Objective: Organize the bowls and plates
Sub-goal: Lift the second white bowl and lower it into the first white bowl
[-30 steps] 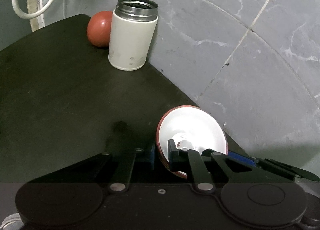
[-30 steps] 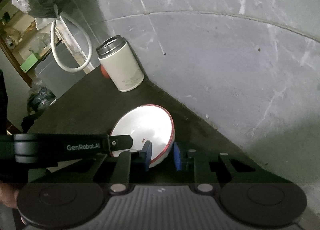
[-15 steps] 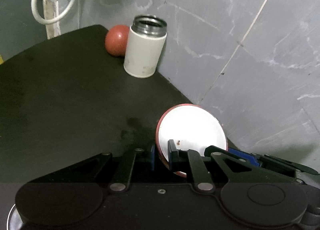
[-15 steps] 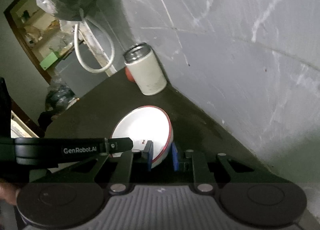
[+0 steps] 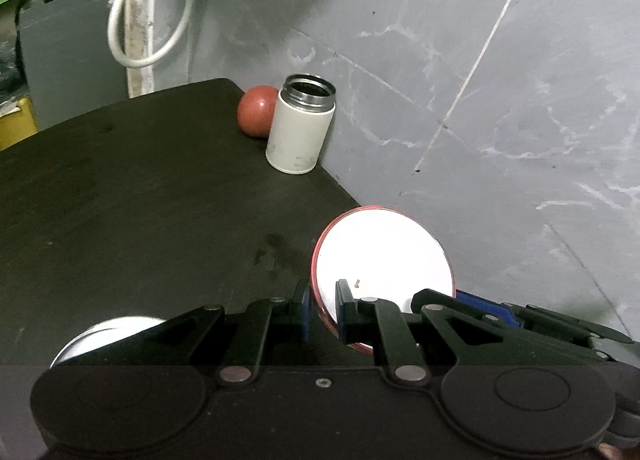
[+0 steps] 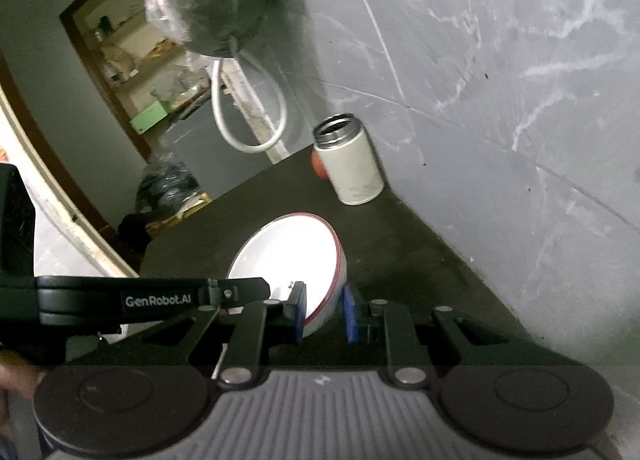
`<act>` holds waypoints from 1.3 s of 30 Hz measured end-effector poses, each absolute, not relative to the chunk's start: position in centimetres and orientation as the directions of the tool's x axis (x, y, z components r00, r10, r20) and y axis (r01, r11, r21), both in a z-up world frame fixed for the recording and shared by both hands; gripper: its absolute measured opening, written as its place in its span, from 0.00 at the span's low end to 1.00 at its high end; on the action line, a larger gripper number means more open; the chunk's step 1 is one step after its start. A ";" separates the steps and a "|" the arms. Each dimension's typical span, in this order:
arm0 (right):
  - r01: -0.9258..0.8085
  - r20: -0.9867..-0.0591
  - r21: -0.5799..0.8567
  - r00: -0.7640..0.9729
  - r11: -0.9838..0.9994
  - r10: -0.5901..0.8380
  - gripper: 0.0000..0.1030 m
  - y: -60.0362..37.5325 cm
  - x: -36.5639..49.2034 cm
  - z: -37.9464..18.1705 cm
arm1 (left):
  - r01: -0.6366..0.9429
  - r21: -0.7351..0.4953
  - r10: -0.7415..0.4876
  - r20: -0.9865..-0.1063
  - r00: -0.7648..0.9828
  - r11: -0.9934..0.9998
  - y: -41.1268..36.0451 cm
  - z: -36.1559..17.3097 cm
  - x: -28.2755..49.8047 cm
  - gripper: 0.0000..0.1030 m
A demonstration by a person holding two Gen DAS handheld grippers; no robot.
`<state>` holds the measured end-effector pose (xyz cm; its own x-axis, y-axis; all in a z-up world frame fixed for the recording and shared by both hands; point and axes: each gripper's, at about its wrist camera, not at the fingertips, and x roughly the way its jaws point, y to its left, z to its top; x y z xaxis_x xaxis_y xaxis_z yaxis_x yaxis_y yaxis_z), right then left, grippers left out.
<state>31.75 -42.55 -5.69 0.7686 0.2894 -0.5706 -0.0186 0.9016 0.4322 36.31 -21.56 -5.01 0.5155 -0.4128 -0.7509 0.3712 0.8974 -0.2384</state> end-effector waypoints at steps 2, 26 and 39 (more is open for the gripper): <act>-0.041 -0.564 0.433 0.766 0.900 0.307 0.21 -42.5 31.1 -5.2 | 0.362 -0.241 -0.411 -0.745 0.525 0.900 -21.2 -4.4 35.4 0.13; -0.170 -0.630 0.438 0.643 0.883 0.436 0.21 -41.7 23.8 -6.1 | 0.301 -0.258 -0.380 -0.787 0.486 0.918 -19.2 -4.6 27.4 0.12; -0.168 -0.677 0.443 0.581 0.881 0.452 0.22 -41.4 22.9 -7.2 | 0.256 -0.260 -0.353 -0.821 0.448 0.931 -18.8 -6.5 25.8 0.12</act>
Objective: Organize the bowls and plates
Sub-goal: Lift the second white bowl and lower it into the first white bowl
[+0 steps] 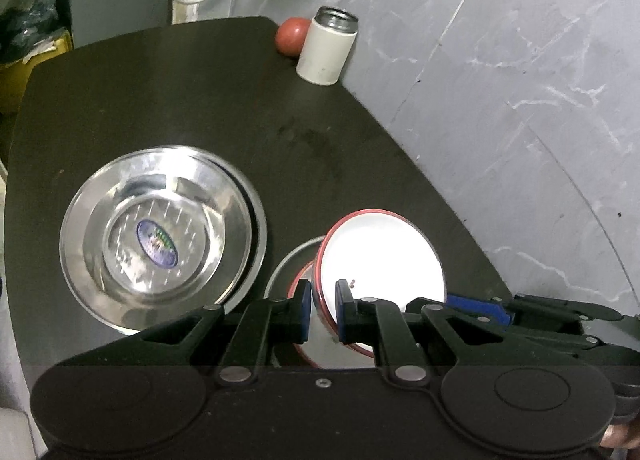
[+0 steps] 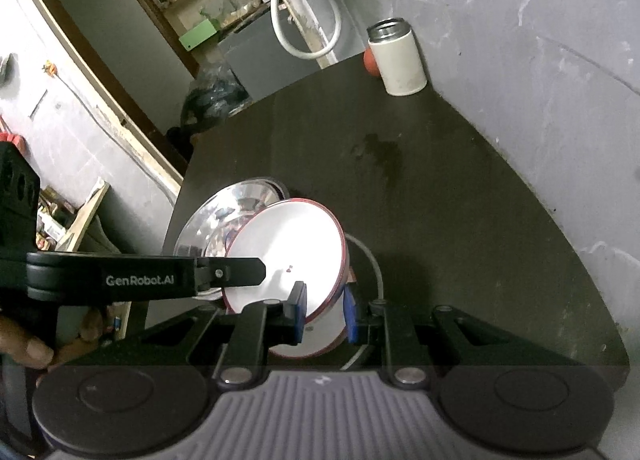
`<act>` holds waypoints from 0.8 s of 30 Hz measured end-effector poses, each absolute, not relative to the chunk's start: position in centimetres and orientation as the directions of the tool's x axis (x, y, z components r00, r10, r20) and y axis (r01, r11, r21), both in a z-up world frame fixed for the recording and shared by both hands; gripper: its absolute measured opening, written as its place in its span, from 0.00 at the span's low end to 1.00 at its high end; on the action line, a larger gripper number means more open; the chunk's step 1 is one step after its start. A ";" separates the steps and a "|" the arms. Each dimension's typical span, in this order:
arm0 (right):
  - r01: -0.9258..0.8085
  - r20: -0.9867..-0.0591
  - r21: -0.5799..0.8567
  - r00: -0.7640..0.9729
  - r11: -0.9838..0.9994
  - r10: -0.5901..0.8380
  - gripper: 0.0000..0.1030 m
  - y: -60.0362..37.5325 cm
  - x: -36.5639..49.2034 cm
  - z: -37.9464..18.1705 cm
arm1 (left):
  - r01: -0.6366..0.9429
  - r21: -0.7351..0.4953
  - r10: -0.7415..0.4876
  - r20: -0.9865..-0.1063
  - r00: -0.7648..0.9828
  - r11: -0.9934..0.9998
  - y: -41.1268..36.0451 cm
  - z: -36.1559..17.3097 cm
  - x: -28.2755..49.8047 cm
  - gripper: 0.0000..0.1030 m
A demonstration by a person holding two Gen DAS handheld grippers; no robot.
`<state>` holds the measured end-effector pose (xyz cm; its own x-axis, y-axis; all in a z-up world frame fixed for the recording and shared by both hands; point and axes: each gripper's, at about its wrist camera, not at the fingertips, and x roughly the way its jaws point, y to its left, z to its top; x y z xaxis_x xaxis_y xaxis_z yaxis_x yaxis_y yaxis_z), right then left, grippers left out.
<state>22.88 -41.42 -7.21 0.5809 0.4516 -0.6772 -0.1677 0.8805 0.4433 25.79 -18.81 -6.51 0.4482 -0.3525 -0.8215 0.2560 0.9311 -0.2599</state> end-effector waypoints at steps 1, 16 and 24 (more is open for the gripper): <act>-0.170 -0.680 0.442 0.576 0.881 0.453 0.22 -41.3 22.8 -7.3 | 0.251 -0.259 -0.349 -0.825 0.446 0.933 -18.8 -6.6 25.7 0.12; -0.178 -0.707 0.441 0.535 0.880 0.463 0.22 -40.7 23.4 -7.8 | 0.228 -0.246 -0.323 -0.848 0.421 0.942 -18.5 -7.7 25.2 0.13; -0.188 -0.714 0.440 0.520 0.878 0.469 0.22 -40.7 23.8 -7.8 | 0.230 -0.231 -0.309 -0.859 0.408 0.945 -18.8 -8.0 25.4 0.14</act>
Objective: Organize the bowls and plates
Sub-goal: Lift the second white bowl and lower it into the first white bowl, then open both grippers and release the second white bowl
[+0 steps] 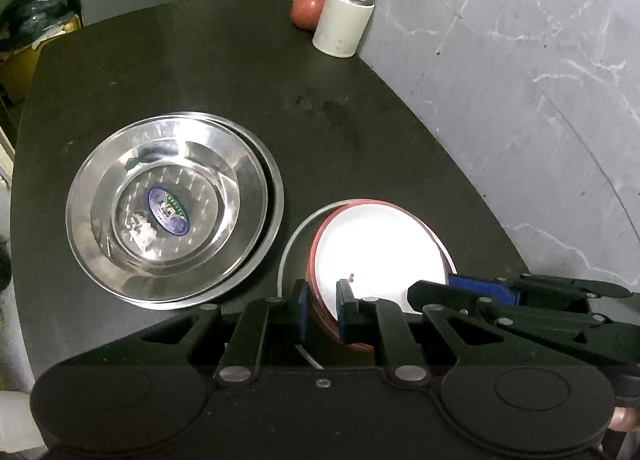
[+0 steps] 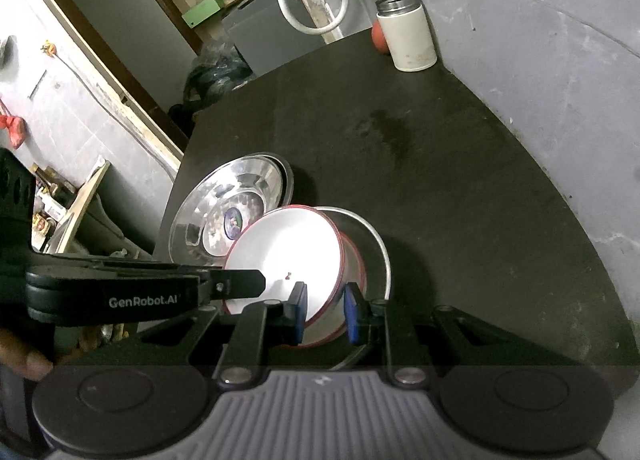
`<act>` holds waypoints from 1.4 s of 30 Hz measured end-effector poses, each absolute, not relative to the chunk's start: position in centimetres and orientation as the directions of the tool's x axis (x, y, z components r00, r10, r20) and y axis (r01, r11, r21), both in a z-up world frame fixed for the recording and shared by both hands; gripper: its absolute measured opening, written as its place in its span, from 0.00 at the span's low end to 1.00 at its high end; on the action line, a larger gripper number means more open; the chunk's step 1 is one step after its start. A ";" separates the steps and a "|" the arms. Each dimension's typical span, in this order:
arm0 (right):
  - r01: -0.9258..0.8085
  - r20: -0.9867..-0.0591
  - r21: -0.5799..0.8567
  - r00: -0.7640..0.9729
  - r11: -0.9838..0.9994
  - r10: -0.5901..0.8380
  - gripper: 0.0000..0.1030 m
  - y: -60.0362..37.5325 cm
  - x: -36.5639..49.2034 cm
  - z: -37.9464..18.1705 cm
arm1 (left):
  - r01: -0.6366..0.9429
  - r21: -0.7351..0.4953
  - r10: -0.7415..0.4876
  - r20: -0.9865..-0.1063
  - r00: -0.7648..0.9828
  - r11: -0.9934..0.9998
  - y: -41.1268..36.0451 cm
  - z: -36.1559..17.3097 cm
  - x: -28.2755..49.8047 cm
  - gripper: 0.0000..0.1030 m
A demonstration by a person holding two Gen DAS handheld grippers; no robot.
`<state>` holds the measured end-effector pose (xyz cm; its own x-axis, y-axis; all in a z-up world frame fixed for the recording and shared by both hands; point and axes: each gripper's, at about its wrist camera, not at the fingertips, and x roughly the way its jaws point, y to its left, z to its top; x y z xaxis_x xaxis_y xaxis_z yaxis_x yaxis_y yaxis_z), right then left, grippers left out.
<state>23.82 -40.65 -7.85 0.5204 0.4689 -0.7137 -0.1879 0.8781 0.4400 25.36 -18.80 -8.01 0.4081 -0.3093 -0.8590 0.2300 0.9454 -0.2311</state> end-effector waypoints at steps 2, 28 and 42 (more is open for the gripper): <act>-0.189 -0.714 0.440 0.519 0.878 0.469 0.22 -40.7 23.9 -7.8 | 0.232 -0.225 -0.305 -0.861 0.407 0.946 -18.9 -8.0 25.4 0.14; -0.194 -0.703 0.440 0.532 0.877 0.471 0.40 -41.2 24.3 -7.3 | 0.222 -0.228 -0.304 -0.856 0.419 0.948 -18.6 -7.8 25.7 0.30; -0.193 -0.660 0.448 0.587 0.873 0.469 0.75 -41.4 24.8 -6.4 | 0.135 -0.172 -0.218 -0.806 0.551 0.976 -16.5 -5.8 24.9 0.83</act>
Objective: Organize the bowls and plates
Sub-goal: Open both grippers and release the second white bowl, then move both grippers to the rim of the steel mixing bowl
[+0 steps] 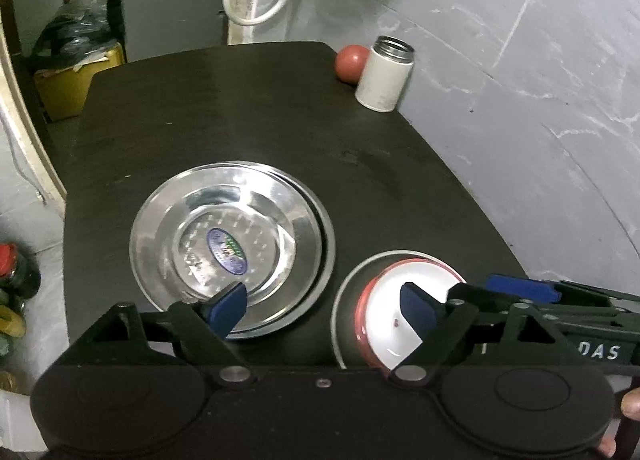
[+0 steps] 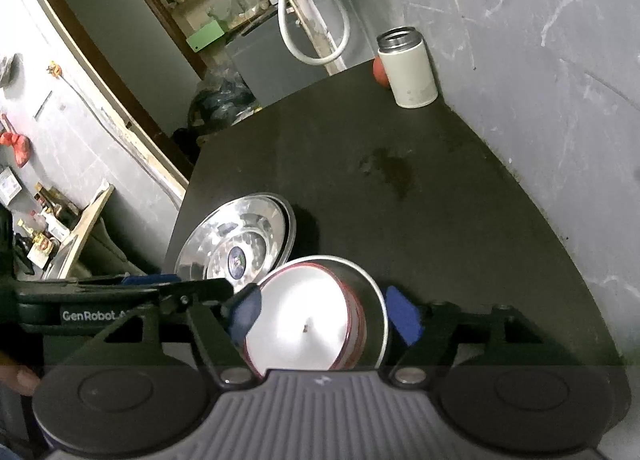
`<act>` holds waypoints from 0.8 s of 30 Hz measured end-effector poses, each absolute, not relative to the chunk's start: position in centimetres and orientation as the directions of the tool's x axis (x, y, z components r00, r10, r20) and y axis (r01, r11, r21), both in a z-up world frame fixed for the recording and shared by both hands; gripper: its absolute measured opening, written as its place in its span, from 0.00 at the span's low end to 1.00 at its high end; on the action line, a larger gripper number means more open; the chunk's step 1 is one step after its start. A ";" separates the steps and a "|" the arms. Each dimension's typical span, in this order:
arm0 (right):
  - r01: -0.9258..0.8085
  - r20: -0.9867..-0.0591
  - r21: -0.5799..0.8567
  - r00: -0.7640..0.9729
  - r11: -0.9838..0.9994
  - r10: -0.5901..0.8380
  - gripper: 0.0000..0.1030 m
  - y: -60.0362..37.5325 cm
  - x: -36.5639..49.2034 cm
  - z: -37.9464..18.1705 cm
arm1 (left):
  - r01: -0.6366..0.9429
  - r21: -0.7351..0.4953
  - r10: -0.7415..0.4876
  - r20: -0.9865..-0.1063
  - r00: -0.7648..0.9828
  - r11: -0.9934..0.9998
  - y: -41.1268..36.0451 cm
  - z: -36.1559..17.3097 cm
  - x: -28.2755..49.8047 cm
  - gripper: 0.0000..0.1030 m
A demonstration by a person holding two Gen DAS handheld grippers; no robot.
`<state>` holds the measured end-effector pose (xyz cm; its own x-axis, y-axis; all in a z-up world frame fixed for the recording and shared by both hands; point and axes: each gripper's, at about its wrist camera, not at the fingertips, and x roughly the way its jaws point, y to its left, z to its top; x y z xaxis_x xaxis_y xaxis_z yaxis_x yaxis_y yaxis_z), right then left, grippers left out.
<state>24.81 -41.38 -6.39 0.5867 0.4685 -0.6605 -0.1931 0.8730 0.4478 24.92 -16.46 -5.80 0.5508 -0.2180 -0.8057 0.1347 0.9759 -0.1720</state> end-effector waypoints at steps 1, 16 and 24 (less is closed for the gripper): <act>-0.188 -0.659 0.448 0.592 0.874 0.465 0.80 -41.5 24.8 -6.4 | 0.126 -0.171 -0.213 -0.806 0.553 0.977 -16.3 -5.8 24.8 0.84; 0.073 -0.762 0.321 0.612 0.944 0.212 1.00 -44.2 25.5 -8.3 | -0.046 -0.160 -0.116 -0.861 0.496 0.986 -13.7 -7.3 24.7 0.99; 0.095 -0.809 0.266 0.563 0.959 0.169 1.00 -44.3 25.4 -9.3 | -0.085 -0.148 -0.100 -0.903 0.418 0.985 -13.6 -9.0 24.6 0.99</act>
